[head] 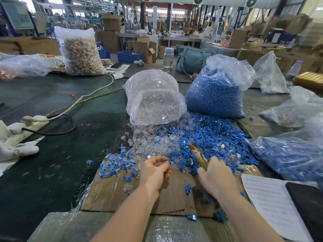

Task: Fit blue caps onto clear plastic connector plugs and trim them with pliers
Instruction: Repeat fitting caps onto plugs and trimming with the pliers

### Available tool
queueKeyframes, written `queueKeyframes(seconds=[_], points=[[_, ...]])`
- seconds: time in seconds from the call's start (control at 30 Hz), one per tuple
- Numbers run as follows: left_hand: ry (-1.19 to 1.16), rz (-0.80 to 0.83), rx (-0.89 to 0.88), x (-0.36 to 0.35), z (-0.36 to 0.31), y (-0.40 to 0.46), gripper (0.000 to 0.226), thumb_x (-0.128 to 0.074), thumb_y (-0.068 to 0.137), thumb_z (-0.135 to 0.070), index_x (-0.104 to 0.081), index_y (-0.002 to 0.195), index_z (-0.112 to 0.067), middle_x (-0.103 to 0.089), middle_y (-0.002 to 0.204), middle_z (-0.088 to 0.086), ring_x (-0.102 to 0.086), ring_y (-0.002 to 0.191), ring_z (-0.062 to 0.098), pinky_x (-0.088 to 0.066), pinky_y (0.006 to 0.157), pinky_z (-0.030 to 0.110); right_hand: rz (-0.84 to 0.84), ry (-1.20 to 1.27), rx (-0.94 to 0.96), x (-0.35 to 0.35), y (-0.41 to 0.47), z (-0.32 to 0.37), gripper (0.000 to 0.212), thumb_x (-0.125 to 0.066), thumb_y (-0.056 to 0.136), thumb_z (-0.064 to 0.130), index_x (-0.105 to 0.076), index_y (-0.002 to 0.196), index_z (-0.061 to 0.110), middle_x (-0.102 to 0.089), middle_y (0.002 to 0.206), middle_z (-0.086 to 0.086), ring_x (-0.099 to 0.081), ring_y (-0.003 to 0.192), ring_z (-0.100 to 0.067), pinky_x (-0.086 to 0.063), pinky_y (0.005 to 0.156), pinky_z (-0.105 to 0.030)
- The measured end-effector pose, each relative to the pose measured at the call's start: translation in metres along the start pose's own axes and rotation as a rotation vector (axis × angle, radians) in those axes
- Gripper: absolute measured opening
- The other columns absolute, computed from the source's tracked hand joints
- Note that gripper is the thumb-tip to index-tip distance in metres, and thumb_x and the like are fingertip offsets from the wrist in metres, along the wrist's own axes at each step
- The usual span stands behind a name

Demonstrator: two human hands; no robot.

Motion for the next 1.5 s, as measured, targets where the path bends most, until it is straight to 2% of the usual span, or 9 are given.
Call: queueKeyframes(seconds=[0.1, 0.2, 0.4, 0.5, 0.73, 0.97, 1.2, 1.33, 1.5], points=[[-0.006, -0.002, -0.007, -0.002, -0.002, 0.002, 0.006, -0.059, 0.089, -0.006, -0.061, 0.092, -0.011, -0.062, 0.055, -0.001, -0.055, 0.046, 0.008, -0.043, 0.044, 0.02, 0.154, 0.186, 0.102, -0.007, -0.009, 0.023, 0.019, -0.043, 0.093, 0.027, -0.041, 0.079, 0.016, -0.047, 0.077, -0.001, -0.044, 0.067, -0.017, -0.031, 0.056, -0.03], [-0.021, -0.025, -0.042, -0.001, -0.007, 0.005, 0.007, -0.059, 0.088, -0.003, -0.06, 0.088, -0.01, -0.062, 0.051, -0.004, -0.056, 0.047, 0.007, -0.045, 0.045, 0.019, 0.343, 0.384, 0.086, -0.02, -0.02, 0.034, 0.02, -0.043, 0.089, 0.016, -0.038, 0.07, 0.014, -0.036, 0.06, 0.0, -0.033, 0.051, -0.016, -0.023, 0.05, -0.028], [-0.007, -0.068, -0.066, 0.005, -0.013, 0.012, 0.009, -0.058, 0.087, 0.001, -0.061, 0.091, -0.006, -0.064, 0.071, 0.008, -0.06, 0.053, 0.009, -0.051, 0.05, 0.016, 0.577, 0.537, -0.022, -0.035, -0.039, 0.033, 0.009, -0.044, 0.083, 0.008, -0.041, 0.077, 0.014, -0.041, 0.064, -0.004, -0.037, 0.049, -0.016, -0.025, 0.043, -0.019], [0.022, -0.086, -0.07, 0.008, -0.016, 0.015, 0.01, -0.058, 0.087, 0.002, -0.062, 0.091, -0.007, -0.064, 0.078, 0.011, -0.059, 0.058, 0.012, -0.052, 0.052, 0.017, 0.653, 0.635, -0.03, -0.042, -0.043, 0.037, 0.013, -0.042, 0.079, 0.0, -0.043, 0.083, 0.012, -0.046, 0.08, -0.012, -0.042, 0.058, -0.02, -0.032, 0.052, -0.025], [0.044, -0.141, -0.076, 0.014, -0.013, 0.019, 0.01, -0.057, 0.088, 0.002, -0.061, 0.089, -0.006, -0.062, 0.076, 0.01, -0.058, 0.06, 0.014, -0.051, 0.054, 0.022, 0.744, 0.703, -0.008, -0.049, -0.049, 0.04, 0.029, -0.04, 0.077, -0.008, -0.051, 0.1, 0.006, -0.055, 0.087, -0.015, -0.057, 0.072, -0.027, -0.051, 0.057, -0.03], [0.04, -0.154, -0.046, 0.016, -0.007, 0.019, 0.009, -0.058, 0.087, 0.001, -0.062, 0.088, -0.007, -0.063, 0.078, 0.01, -0.06, 0.061, 0.013, -0.051, 0.051, 0.02, 0.741, 0.653, 0.009, -0.048, -0.052, 0.04, 0.027, -0.039, 0.076, -0.008, -0.05, 0.095, 0.007, -0.053, 0.084, -0.013, -0.054, 0.069, -0.025, -0.049, 0.059, -0.029], [0.051, -0.164, -0.034, 0.019, -0.006, 0.018, 0.008, -0.058, 0.087, 0.002, -0.062, 0.09, -0.004, -0.062, 0.074, 0.009, -0.058, 0.057, 0.013, -0.05, 0.046, 0.017, 0.732, 0.558, 0.033, -0.046, -0.051, 0.041, 0.031, -0.039, 0.073, -0.006, -0.051, 0.099, 0.007, -0.052, 0.088, -0.012, -0.055, 0.077, -0.025, -0.043, 0.068, -0.035], [0.034, -0.152, -0.012, 0.018, -0.004, 0.018, 0.011, -0.056, 0.087, 0.005, -0.061, 0.085, -0.005, -0.06, 0.072, 0.009, -0.056, 0.056, 0.013, -0.05, 0.045, 0.015, 0.727, 0.533, 0.049, -0.048, -0.051, 0.043, 0.042, -0.038, 0.075, -0.004, -0.05, 0.114, 0.005, -0.051, 0.091, -0.012, -0.05, 0.08, -0.024, -0.041, 0.068, -0.035], [0.011, -0.152, -0.005, 0.018, -0.004, 0.017, 0.011, -0.056, 0.088, 0.005, -0.061, 0.084, -0.004, -0.06, 0.072, 0.009, -0.056, 0.057, 0.013, -0.051, 0.045, 0.015, 0.719, 0.537, 0.048, -0.046, -0.049, 0.043, 0.04, -0.04, 0.075, -0.005, -0.051, 0.113, 0.004, -0.05, 0.09, -0.011, -0.048, 0.079, -0.023, -0.039, 0.067, -0.034]])
Point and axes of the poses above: each hand's wrist, its own y-axis towards the middle knuckle, its own x-axis out of the back of the hand, z = x × y, the point moved 10 cm from there along y, towards the middle knuckle
